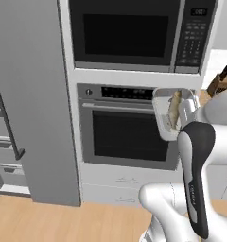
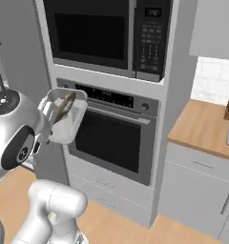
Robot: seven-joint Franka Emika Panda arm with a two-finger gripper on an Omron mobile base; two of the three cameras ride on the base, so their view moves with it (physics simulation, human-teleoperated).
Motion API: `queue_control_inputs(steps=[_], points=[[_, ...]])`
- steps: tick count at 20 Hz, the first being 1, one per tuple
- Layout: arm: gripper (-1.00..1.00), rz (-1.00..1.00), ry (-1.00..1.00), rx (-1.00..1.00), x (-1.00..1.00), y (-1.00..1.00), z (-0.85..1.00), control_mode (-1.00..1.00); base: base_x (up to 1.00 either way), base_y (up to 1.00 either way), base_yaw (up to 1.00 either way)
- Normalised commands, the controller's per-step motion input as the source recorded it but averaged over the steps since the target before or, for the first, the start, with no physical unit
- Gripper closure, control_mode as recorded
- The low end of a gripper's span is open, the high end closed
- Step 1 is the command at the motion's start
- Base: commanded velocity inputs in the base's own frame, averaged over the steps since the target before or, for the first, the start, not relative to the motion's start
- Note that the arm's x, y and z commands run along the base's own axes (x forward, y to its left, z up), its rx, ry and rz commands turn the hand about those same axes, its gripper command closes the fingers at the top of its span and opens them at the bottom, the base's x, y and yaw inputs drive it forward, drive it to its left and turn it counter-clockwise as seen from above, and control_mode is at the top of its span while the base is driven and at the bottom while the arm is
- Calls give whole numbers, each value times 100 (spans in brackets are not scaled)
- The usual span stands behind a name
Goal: Take the meat container that has the fish and place it on the second highest rack of the freezer. Then take the vegetable container that has the lemon and lime and place it on the highest rack of the freezer.
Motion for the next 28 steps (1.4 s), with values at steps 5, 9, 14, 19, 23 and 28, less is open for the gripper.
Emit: queue_control_inputs(steps=[5, 9, 14, 19, 23, 28], points=[[100, 0, 0, 0, 0, 0, 0, 100, 21, 100, 24], [100, 0, 0, 0, 0, 0, 0, 100, 19, 100, 24], [100, 0, 0, 0, 0, 0, 0, 100, 11, 100, 22], [100, 0, 0, 0, 0, 0, 0, 100, 27, 90, 17], [100, 0, 0, 0, 0, 0, 0, 100, 41, 65, 20], [100, 0, 0, 0, 0, 0, 0, 100, 53, 11, 11]])
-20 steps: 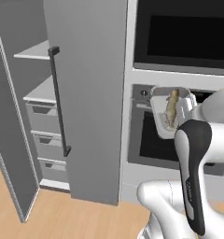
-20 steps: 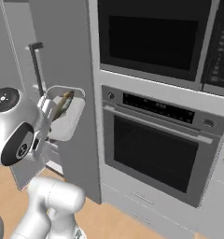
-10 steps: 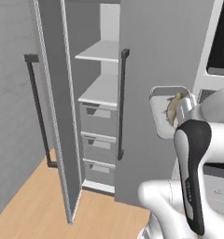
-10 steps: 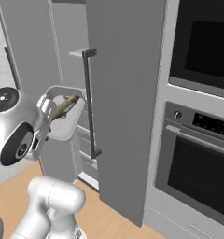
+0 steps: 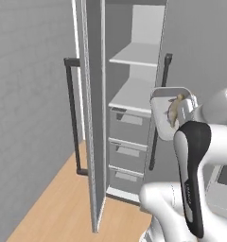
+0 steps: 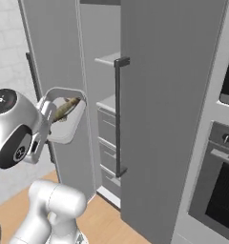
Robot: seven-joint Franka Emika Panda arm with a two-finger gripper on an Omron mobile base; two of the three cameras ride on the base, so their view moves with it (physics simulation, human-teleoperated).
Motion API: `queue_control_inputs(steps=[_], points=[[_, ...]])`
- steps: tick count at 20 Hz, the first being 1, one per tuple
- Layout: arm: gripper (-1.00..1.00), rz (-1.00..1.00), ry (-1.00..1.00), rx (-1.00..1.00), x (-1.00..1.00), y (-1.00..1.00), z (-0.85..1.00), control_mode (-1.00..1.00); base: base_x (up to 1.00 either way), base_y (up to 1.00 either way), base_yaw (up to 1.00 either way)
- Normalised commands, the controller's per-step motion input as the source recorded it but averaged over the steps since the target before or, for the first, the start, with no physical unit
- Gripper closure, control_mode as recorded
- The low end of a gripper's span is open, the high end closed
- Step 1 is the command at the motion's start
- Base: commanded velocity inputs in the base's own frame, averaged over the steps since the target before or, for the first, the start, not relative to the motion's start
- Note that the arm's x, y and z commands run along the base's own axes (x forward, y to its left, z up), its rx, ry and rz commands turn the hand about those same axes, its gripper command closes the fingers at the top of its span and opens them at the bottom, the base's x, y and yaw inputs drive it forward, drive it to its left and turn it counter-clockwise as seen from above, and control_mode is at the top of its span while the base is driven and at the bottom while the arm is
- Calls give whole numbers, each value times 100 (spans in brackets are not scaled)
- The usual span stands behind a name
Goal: Take the meat container that has the fish and place it on the second highest rack of the freezer. Then take the vegetable container that has the lemon and lime and place it on the highest rack of the freezer.
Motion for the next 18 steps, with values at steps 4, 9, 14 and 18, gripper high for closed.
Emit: queue_control_inputs(steps=[4, 9, 14, 18], points=[[100, 0, 0, 0, 0, 0, 0, 100, 38, -7, 18], [100, 0, 0, 0, 0, 0, 0, 100, 67, 29, 0], [100, 0, 0, 0, 0, 0, 0, 100, 19, 9, -22], [100, 0, 0, 0, 0, 0, 0, 100, -22, 9, -45]])
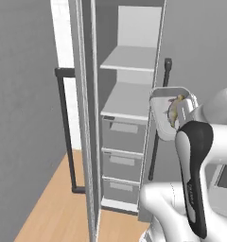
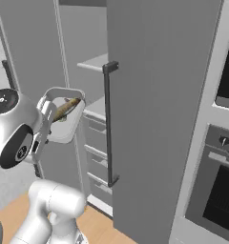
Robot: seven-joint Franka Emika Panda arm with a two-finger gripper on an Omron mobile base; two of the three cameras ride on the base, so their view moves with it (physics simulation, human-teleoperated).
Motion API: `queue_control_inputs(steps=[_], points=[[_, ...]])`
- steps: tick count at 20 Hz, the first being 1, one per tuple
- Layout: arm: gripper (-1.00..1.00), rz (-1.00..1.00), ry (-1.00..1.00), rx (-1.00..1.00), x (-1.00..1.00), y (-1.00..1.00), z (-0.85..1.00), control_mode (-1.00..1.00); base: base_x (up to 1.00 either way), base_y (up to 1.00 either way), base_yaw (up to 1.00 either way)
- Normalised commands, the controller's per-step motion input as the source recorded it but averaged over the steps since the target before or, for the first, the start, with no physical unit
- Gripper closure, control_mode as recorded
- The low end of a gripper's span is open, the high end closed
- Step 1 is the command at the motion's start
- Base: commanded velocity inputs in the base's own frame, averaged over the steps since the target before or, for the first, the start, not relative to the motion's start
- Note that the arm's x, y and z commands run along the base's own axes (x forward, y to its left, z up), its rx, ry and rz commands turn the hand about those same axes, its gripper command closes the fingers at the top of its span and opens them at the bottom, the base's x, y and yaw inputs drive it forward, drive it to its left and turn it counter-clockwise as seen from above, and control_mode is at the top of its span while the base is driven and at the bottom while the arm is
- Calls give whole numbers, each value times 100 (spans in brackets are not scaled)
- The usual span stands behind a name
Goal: Take the meat container that has the fish and place it on the second highest rack of the freezer. Then take the vegetable container that has the lemon and lime and place it on the highest rack of the freezer.
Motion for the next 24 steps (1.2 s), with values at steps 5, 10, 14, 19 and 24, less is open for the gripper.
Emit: queue_control_inputs(steps=[5, 10, 14, 19, 24], points=[[100, 0, 0, 0, 0, 0, 0, 100, -1, 12, -49], [100, 0, 0, 0, 0, 0, 0, 100, 16, 0, -19], [100, 0, 0, 0, 0, 0, 0, 100, 64, 26, -9], [100, 0, 0, 0, 0, 0, 0, 100, 39, 64, -15], [100, 0, 0, 0, 0, 0, 0, 100, 28, 41, -12]])
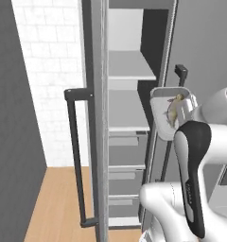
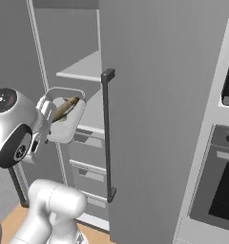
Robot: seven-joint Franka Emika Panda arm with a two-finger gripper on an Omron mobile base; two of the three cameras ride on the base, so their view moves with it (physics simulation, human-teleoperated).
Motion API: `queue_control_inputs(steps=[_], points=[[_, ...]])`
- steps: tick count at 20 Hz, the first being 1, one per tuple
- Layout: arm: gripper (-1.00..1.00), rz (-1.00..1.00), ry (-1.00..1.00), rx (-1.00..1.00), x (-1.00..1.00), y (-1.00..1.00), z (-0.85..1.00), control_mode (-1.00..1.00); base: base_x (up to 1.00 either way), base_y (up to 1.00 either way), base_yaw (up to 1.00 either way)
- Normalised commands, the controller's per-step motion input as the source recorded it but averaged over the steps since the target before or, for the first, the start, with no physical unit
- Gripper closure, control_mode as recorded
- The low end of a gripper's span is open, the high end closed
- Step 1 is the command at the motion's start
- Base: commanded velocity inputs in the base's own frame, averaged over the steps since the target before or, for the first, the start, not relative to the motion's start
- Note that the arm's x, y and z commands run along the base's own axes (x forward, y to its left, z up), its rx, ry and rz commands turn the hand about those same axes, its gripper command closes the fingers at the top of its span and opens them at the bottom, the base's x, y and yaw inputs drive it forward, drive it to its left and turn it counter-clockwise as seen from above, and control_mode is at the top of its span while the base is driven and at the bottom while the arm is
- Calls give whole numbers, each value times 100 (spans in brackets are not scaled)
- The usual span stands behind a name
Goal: Take the meat container that has the fish and place it on the second highest rack of the freezer. Then take the vegetable container that has the lemon and lime and place it on the highest rack of the freezer.
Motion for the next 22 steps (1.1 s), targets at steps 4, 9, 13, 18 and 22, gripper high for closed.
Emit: queue_control_inputs(steps=[4, 9, 13, 18, 22], points=[[100, 0, 0, 0, 0, 0, 0, 100, 32, 3, -4], [100, 0, 0, 0, 0, 0, 0, 100, 60, 23, 0], [100, 0, 0, 0, 0, 0, 0, 100, 20, 13, 5], [100, 0, 0, 0, 0, 0, 0, 100, 13, 30, 24], [100, 11, 0, 0, 6, 1, 0, -100, 10, 15, 14]])
